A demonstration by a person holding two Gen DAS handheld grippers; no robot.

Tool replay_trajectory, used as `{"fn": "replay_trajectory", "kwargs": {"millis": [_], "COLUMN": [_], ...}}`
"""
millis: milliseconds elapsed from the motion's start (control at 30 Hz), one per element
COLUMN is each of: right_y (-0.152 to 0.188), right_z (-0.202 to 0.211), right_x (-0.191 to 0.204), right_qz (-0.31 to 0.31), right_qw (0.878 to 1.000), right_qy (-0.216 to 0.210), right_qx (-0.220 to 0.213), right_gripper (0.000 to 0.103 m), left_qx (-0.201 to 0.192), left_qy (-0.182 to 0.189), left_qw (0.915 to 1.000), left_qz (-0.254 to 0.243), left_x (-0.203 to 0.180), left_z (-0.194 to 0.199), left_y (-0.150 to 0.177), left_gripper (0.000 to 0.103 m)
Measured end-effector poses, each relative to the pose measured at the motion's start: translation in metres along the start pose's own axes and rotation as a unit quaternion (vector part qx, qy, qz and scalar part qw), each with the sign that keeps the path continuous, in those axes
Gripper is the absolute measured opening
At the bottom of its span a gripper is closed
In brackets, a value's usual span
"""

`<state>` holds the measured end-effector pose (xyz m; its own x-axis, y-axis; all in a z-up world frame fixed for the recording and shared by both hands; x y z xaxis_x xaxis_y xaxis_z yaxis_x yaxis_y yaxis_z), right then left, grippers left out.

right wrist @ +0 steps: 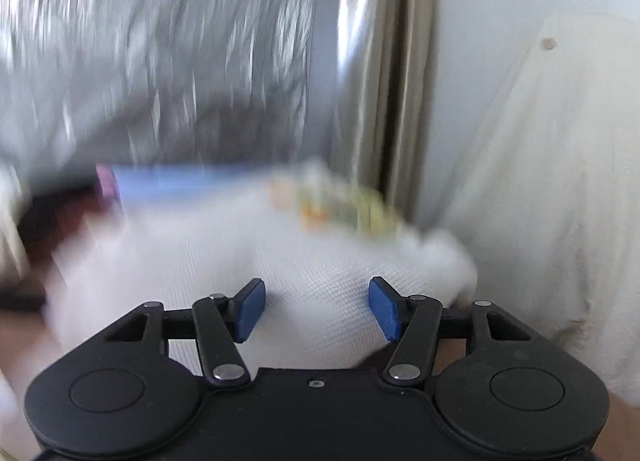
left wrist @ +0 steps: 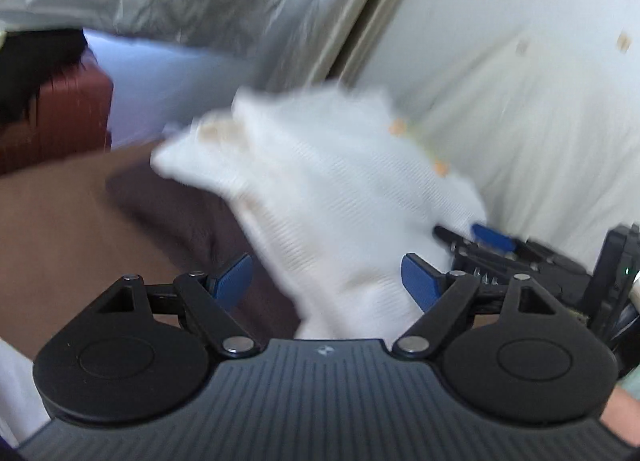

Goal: Fold clothes
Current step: 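Carry the folded robe with both grippers onto the stack of folded clothes, then open both grippers and release the robe on the stack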

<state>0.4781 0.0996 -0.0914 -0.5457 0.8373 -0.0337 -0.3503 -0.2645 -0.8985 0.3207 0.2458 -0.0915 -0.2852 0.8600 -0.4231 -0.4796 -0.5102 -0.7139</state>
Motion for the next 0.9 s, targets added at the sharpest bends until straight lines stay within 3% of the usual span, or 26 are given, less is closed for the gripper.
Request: {"fn": "replay_trajectory", "kwargs": {"millis": [100,167,233,333,433,500,600,667,800,900], "right_y": [0.014,0.018,0.014,0.012,0.010,0.020,0.037,0.047,0.055,0.056], "right_z": [-0.017,-0.022,-0.025,-0.027,-0.017,0.020,0.079,0.124,0.210,0.262], "right_x": [-0.020,-0.025,-0.018,-0.026,-0.043,-0.061,-0.089,-0.083,-0.061,-0.031], "right_qz": [-0.089,-0.105,-0.089,-0.087,-0.126,-0.202,-0.317,-0.319,-0.235,-0.162], "right_qw": [0.996,0.994,0.995,0.995,0.992,0.979,0.946,0.947,0.972,0.986], "right_qy": [-0.016,-0.032,-0.036,-0.035,-0.007,0.021,0.062,0.029,0.009,-0.007], "right_qx": [0.003,0.003,0.011,0.025,0.025,0.013,-0.005,-0.012,-0.030,-0.042], "right_gripper": [0.063,0.066,0.067,0.068,0.095,0.097,0.097,0.097,0.097,0.097], "left_qx": [0.057,0.055,0.051,0.042,0.019,-0.002,-0.027,-0.037,-0.032,-0.024], "left_qy": [-0.008,0.006,-0.012,-0.030,-0.070,-0.077,-0.089,-0.098,-0.090,-0.115], "left_qw": [0.9980,0.9967,0.9978,0.9984,0.9970,0.9946,0.9863,0.9810,0.9767,0.9650], "left_qz": [0.027,0.060,0.041,0.024,-0.028,-0.069,-0.136,-0.164,-0.192,-0.234], "left_x": [0.008,0.014,0.015,0.011,-0.004,-0.021,-0.049,-0.067,-0.100,-0.123], "left_z": [-0.029,-0.033,-0.034,-0.027,0.001,0.027,0.066,0.089,0.131,0.149], "left_y": [0.023,0.028,0.029,0.028,0.020,0.012,0.001,0.002,0.023,0.051], "left_gripper": [0.084,0.092,0.098,0.098,0.095,0.096,0.098,0.099,0.102,0.102]}}
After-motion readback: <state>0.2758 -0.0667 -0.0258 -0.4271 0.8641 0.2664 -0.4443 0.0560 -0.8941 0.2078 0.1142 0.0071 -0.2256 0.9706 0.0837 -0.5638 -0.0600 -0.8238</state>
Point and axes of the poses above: each gripper's, at about its wrist camera, not at the fingertips, and z roughly against the way its jaws point, x to its left, y to its underside, the point moved 10 cm from there along -z, roughly the way its jaws point, and after that the axes turned 7 degrees about -z, right-handed, at the moved point
